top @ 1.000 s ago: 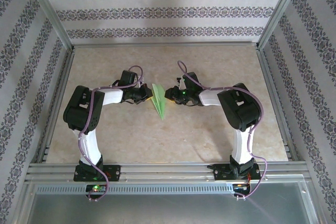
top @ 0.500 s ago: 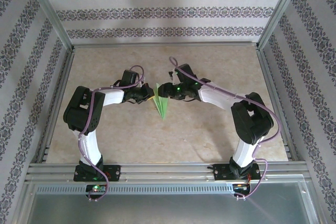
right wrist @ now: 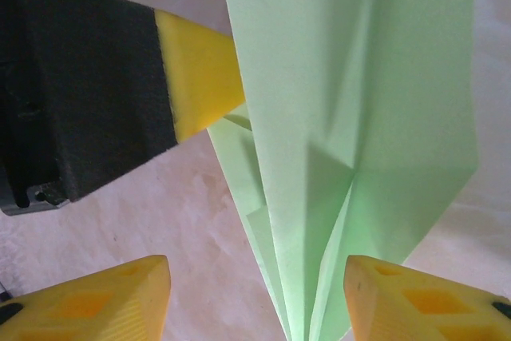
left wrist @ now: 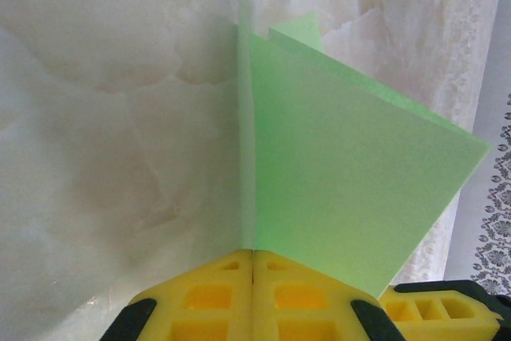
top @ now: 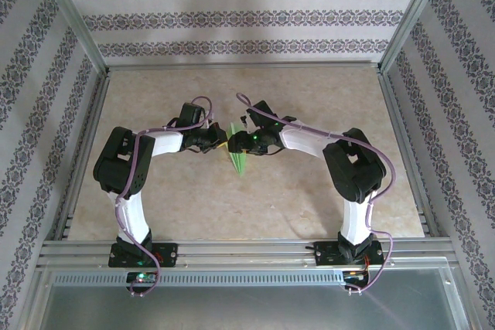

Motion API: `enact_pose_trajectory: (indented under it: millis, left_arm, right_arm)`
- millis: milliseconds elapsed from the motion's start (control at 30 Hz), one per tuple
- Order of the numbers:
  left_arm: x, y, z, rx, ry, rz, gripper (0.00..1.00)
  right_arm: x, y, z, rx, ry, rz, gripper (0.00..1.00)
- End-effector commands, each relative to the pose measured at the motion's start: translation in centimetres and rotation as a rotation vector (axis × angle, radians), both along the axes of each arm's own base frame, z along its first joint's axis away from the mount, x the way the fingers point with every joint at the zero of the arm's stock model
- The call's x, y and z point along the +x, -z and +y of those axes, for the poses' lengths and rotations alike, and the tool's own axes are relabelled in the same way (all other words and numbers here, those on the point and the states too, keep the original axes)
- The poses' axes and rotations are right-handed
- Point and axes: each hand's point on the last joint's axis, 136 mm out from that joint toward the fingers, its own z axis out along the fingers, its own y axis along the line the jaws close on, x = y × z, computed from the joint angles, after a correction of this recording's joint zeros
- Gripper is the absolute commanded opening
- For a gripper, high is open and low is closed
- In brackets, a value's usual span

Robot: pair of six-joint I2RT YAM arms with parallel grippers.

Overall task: Fold a paper plane with a square sheet of paper (fold left side to right side)
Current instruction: Hold the paper plane at the center of the table, then pick up the paper plane at the center of the table.

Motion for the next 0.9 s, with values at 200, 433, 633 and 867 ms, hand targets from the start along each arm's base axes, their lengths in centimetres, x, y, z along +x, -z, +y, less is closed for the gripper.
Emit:
enact_pose_trajectory:
  millis: [200,433,633,867]
  left_arm:
    - [0.7,-2.4,-1.4,-0.041,0.026,-0.071,0.0]
    - [0.6,-2.2,-1.5,-0.042,0.027,-0.068,0.0]
    - [0.7,-2.0,-1.5,-0.04,0.026,-0.064,0.0]
    - [0.8,-1.8,-1.5,-0.035,0.027,-0.062,0.0]
  right_arm:
    - [0.4,1.3,0.6,-0.084,-0.041,-0.01,0.55]
    - [0.4,2.4,-0.3,-0.211,-0.06,-0.018,0.51]
    - [0.3,3.0,-0.5,-0.274,-0.082,-0.016,0.43]
    - [0.3,3.0,-1.2,-0.331,-0.085,-0.028,0.33]
